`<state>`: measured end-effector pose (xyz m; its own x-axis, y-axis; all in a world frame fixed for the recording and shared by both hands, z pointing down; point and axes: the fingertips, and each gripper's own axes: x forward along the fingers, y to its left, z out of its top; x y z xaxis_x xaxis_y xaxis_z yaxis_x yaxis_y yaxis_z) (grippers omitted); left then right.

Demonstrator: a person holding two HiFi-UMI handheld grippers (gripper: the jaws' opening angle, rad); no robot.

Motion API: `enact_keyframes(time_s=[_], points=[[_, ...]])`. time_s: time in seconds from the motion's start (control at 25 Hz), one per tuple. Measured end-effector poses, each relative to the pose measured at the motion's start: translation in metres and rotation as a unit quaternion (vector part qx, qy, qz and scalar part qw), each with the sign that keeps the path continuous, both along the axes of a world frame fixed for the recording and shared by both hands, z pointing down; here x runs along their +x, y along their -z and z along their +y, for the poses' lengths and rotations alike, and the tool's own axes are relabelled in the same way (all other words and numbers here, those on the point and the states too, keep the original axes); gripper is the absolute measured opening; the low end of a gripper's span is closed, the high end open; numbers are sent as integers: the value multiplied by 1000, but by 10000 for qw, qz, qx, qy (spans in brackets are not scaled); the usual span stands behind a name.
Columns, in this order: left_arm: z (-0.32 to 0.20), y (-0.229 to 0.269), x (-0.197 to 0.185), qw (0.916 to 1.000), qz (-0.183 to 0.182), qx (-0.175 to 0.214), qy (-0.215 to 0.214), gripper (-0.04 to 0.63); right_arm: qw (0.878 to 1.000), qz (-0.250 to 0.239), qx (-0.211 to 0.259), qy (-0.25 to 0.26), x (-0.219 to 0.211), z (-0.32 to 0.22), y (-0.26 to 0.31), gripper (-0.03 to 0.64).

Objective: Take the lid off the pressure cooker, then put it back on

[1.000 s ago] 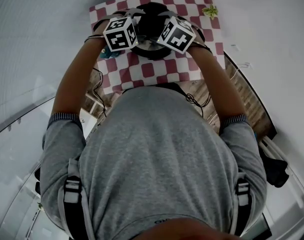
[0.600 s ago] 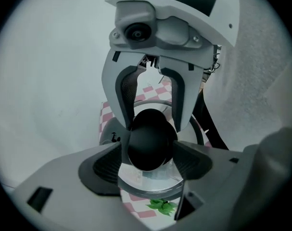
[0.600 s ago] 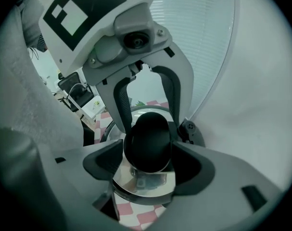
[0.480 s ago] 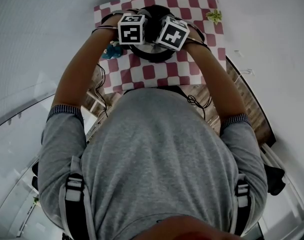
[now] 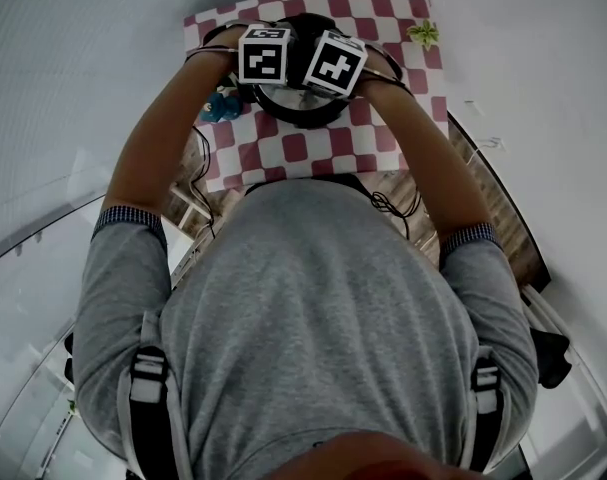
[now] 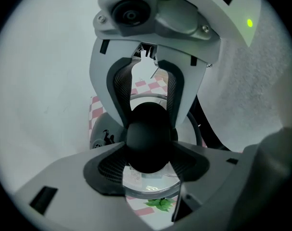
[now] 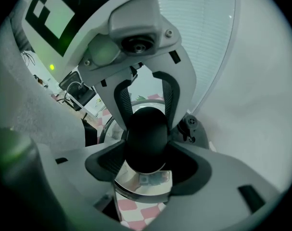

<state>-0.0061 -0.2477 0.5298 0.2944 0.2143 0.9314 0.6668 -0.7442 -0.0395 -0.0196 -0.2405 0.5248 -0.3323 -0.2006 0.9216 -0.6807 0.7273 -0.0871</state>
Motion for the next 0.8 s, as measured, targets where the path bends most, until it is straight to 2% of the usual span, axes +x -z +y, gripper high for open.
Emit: enact_keyframes(time_s=[0.12, 0.8], points=[[1, 0, 0, 10000, 63, -23, -23, 304, 10000, -92, -23, 23, -2, 0, 0, 287], [1, 30, -16, 9987, 489, 136, 86, 302, 9985, 311, 411, 166, -13, -5, 27, 284]])
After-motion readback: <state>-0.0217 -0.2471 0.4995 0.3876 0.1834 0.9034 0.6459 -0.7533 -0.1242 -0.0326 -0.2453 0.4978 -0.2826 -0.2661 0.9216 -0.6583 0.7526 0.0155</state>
